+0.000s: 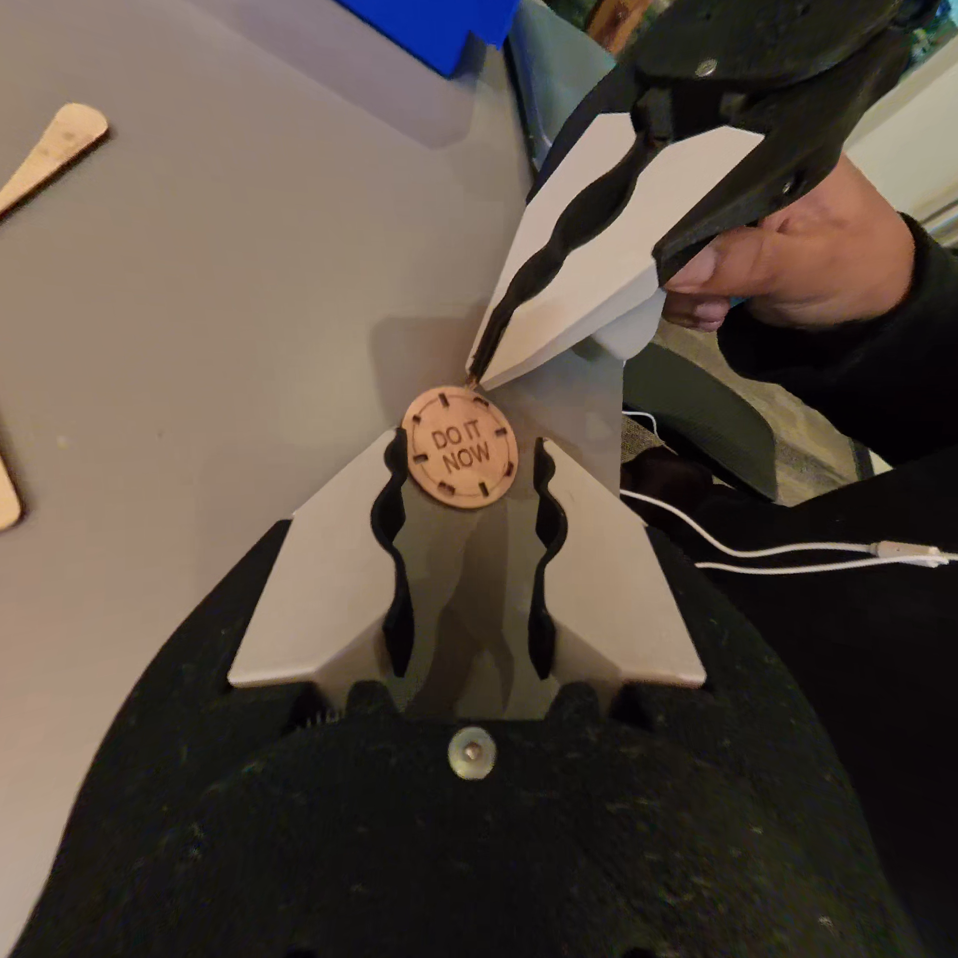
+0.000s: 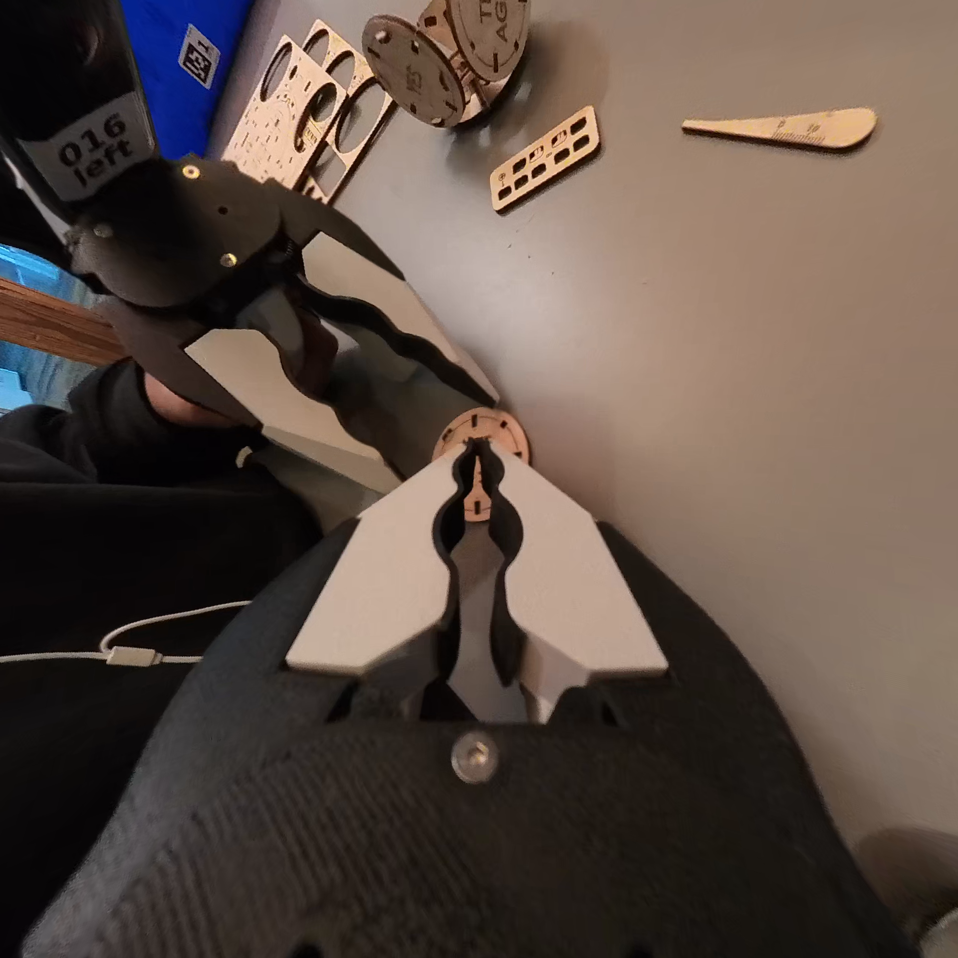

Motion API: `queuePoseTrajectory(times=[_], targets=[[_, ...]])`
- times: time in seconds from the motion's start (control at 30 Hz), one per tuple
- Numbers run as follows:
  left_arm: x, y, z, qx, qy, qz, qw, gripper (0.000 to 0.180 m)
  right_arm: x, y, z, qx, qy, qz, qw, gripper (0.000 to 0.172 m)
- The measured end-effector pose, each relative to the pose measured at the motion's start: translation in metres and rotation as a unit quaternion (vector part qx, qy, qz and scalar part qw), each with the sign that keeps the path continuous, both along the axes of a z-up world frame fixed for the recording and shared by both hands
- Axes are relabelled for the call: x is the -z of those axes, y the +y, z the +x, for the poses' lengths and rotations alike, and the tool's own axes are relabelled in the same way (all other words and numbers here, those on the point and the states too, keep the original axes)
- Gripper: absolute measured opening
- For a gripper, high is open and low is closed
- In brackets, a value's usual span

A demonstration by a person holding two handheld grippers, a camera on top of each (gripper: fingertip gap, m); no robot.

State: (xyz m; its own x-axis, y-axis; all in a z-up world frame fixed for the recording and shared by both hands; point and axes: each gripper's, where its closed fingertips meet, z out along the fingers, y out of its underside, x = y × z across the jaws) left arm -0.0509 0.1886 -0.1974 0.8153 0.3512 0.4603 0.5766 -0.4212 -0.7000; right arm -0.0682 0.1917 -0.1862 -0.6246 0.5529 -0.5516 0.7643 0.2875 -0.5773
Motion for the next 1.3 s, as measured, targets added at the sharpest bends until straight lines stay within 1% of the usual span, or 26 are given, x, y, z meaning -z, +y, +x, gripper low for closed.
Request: queuePoseTrajectory(times=[0.07, 0.13, 0.2, 0.23, 0.27, 0.33, 0.43, 0.47, 0.53, 0.57, 0.6, 0.67, 0.73, 0.8, 0.9, 1.03, 1.3], targets=[[-0.008, 0.007, -0.001, 0.018, 0.009, 0.015, 1.0, 0.046, -0.002, 0.002, -0.002, 0.0, 0.009, 0.011, 1.0, 0.0], [-0.03, 0.009, -0.001, 0.023, 0.044, 0.054, 0.997, 0.043, -0.004, 0.004, -0.004, -0.004, 0.021, 0.026, 0.999, 0.0], [-0.046, 0.004, -0.002, 0.01, 0.083, 0.07, 0.994, 0.03, -0.005, 0.005, -0.003, -0.021, 0.039, 0.048, 0.998, 0.0], [-0.047, 0.0, -0.004, 0.0, 0.1, 0.063, 0.993, 0.022, -0.004, 0.005, -0.004, -0.032, 0.049, 0.063, 0.996, 0.0], [-0.044, -0.004, -0.006, -0.012, 0.115, 0.049, 0.992, 0.012, -0.004, 0.005, -0.004, -0.047, 0.062, 0.081, 0.994, 0.0], [-0.032, -0.01, -0.01, -0.036, 0.143, 0.008, 0.989, 0.0, -0.001, 0.005, -0.009, -0.08, 0.095, 0.121, 0.985, 0.0], [-0.012, -0.01, -0.01, -0.043, 0.196, -0.065, 0.978, 0.0, 0.002, 0.002, -0.015, -0.142, 0.134, 0.171, 0.966, 0.0], [-0.007, -0.01, -0.01, -0.046, 0.227, -0.095, 0.968, 0.0, 0.003, 0.001, -0.016, -0.166, 0.142, 0.184, 0.958, 0.0], [-0.003, -0.01, -0.017, -0.058, 0.303, -0.158, 0.938, 0.0, 0.005, -0.001, -0.015, -0.217, 0.156, 0.205, 0.942, 0.0], [-0.002, -0.009, -0.018, -0.06, 0.332, -0.181, 0.924, 0.0, 0.008, -0.001, -0.014, -0.241, 0.16, 0.215, 0.933, 0.0], [0.0, -0.005, -0.017, -0.056, 0.347, -0.193, 0.916, 0.0, 0.009, -0.003, -0.011, -0.269, 0.159, 0.217, 0.925, 0.0], [0.005, 0.005, -0.009, -0.045, 0.345, -0.198, 0.917, 0.0, 0.011, -0.008, -0.005, -0.309, 0.149, 0.202, 0.917, 0.0], [0.011, 0.004, -0.006, -0.043, 0.347, -0.215, 0.912, 0.0, 0.015, -0.01, -0.004, -0.329, 0.128, 0.205, 0.913, 0.0], [0.013, 0.002, -0.008, -0.044, 0.356, -0.227, 0.905, 0.0, 0.019, -0.009, -0.006, -0.344, 0.12, 0.232, 0.902, 0.0], [0.013, 0.002, -0.008, -0.042, 0.356, -0.226, 0.906, 0.0, 0.023, -0.007, -0.006, -0.366, 0.122, 0.276, 0.88, 0.0], [0.013, 0.002, -0.007, -0.037, 0.361, -0.226, 0.904, 0.0, 0.022, -0.006, -0.006, -0.383, 0.116, 0.31, 0.862, 0.0], [0.013, 0.002, -0.007, -0.033, 0.356, -0.221, 0.907, 0.0, 0.023, -0.011, -0.005, -0.403, 0.101, 0.353, 0.838, 0.0]])
